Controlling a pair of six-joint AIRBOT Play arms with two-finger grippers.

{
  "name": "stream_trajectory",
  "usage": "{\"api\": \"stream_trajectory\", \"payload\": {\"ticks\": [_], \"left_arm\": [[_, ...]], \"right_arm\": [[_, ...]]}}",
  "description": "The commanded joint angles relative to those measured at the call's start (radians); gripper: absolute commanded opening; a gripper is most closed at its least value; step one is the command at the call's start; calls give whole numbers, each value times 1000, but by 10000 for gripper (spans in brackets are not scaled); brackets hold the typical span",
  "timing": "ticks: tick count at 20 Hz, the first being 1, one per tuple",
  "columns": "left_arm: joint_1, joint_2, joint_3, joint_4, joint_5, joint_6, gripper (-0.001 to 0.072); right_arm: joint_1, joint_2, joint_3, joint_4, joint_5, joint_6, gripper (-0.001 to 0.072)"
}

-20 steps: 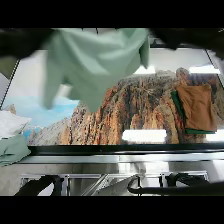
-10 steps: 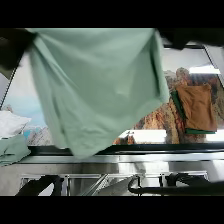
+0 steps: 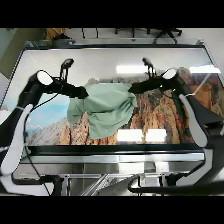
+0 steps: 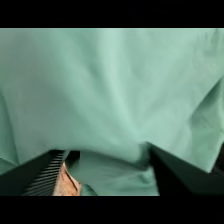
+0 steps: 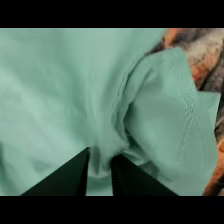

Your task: Fold the shirts.

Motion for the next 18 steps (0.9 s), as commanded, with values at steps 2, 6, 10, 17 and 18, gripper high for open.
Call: {"api": "stream_trajectory", "payload": {"ticks": [2, 6, 10, 17, 18], "left_arm": [[94, -176, 155, 0, -116, 8, 694], [248, -141, 272, -1, -308, 6, 693], [392, -52, 93, -2, -332, 10, 694], [390, -66, -216, -124, -209, 97, 693], [370, -79, -227, -123, -198, 98, 694]], "right_arm": [[-16, -66, 2, 21, -31, 0, 373], [-113, 103, -1, -10, 146, 82, 387], [-139, 266, -169, -90, 198, 164, 387], [106, 373, -682, 24, -26, 198, 605], [154, 365, -718, 74, -78, 180, 605]]}}
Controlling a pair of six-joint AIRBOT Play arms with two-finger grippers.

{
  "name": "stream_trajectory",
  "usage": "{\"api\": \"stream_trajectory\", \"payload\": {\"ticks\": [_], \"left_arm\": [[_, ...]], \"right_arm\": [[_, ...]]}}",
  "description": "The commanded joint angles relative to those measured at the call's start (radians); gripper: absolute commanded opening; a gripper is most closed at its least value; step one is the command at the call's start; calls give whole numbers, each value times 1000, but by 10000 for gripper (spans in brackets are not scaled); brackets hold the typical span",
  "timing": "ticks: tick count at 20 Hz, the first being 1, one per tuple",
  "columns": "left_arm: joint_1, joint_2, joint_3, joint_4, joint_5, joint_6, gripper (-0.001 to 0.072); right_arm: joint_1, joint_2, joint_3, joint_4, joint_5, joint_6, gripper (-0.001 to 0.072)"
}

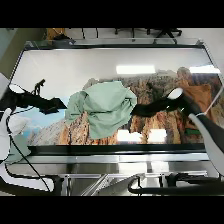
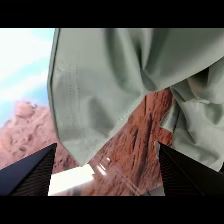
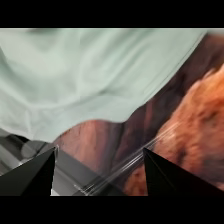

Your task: Fold the shirts.

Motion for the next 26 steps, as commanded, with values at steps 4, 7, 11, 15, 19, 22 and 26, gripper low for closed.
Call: {"api": "stream_trajectory", "payload": {"ticks": [4, 7, 11, 15, 19, 22, 26], "left_arm": [[-78, -57, -77, -33, 81, 32, 693], [-72, -57, -77, 8, 75, 31, 693], [1, -56, -23, 8, -6, 31, 693], [67, -54, 43, 8, -69, 19, 693], [95, -54, 19, 8, -55, 19, 693], [78, -54, -73, -21, 4, 20, 693], [-10, -54, -193, -92, 146, 40, 692]], "right_arm": [[293, -47, -183, 215, -288, -26, 603], [377, -98, -183, 315, -362, -71, 603], [397, -149, -182, 554, -363, -262, 600], [397, -153, -180, 665, -360, -388, 233], [395, -148, -178, 659, -360, -392, 20], [364, -111, -178, 550, -360, -335, 19], [328, -68, -178, 480, -333, -278, 19]]}}
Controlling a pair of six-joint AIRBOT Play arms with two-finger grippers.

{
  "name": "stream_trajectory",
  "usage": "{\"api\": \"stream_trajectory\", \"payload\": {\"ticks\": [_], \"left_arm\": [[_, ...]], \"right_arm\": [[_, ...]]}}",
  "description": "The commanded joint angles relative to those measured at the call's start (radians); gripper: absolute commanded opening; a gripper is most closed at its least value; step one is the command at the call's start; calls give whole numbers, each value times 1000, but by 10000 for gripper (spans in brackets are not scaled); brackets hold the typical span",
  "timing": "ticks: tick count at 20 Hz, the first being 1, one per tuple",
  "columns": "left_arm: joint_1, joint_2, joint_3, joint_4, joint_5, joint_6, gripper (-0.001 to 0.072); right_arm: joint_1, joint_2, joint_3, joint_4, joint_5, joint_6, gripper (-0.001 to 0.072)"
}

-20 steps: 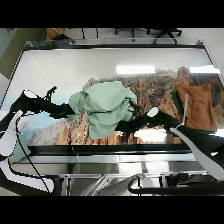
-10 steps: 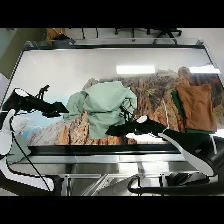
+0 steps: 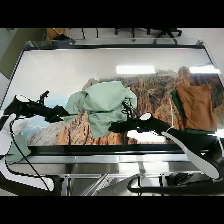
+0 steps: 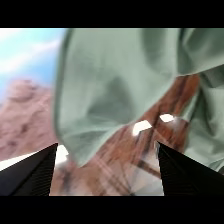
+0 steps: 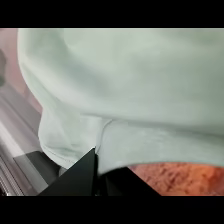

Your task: Fold the shirts.

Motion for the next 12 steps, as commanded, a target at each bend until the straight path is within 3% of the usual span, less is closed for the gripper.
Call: {"api": "stream_trajectory", "payload": {"ticks": [1, 2, 3, 4, 8, 12], "left_arm": [[-78, -3, -82, -41, 159, 13, 609], [-96, -3, -81, -49, 188, 13, 417], [-110, -3, -67, -48, 196, 13, 165], [-117, -3, -49, -48, 191, 12, 10], [-114, 78, 107, -50, 124, 9, 5], [-90, 325, 459, -52, 121, -46, 5]], "right_arm": [[-16, 27, 1, -48, 27, 38, 19], [-16, 27, 1, -49, 35, 38, 19], [-16, 27, 1, -49, 47, 37, 19], [-17, 28, 1, -49, 57, 37, 19], [-113, 99, 59, -60, 166, 33, 19], [-416, 265, 441, -56, 377, 53, 19]]}}
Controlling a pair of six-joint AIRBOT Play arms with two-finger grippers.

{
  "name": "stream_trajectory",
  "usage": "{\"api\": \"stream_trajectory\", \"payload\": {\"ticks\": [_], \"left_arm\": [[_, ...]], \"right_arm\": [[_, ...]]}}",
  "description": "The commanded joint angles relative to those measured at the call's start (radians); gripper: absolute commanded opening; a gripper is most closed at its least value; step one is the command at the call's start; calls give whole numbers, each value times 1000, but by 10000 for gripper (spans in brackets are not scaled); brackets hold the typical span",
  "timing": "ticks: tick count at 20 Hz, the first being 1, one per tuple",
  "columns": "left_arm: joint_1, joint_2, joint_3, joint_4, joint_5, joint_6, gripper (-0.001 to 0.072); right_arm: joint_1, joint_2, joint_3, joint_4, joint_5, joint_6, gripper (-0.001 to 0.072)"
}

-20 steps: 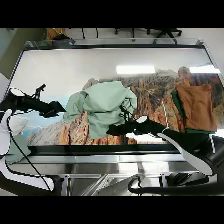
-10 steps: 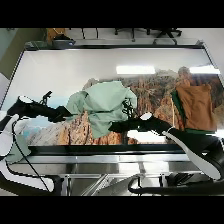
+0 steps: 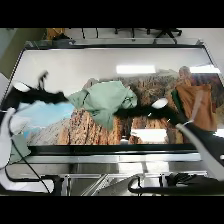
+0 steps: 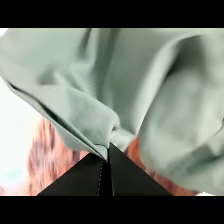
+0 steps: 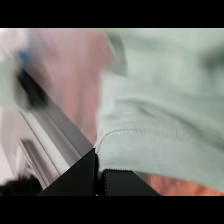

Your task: Fold the shirts.

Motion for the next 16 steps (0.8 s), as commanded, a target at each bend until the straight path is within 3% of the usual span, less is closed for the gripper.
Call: {"api": "stream_trajectory", "payload": {"ticks": [1, 5, 8, 12, 16], "left_arm": [[26, 185, 318, -6, -5, -62, 5], [124, 331, 684, -3, 42, -135, 5], [292, 473, 707, -3, 124, -150, 5], [478, 624, 557, -7, 162, -138, 5], [292, 556, 536, -2, 54, -64, 6]], "right_arm": [[-238, 126, 341, 3, 178, 37, 19], [-478, 170, 823, 3, 245, 126, 18], [-653, 170, 1089, 3, 222, 183, 18], [-732, 218, 1149, 3, 203, 172, 18], [-732, 192, 1050, 50, 349, 150, 18]]}}
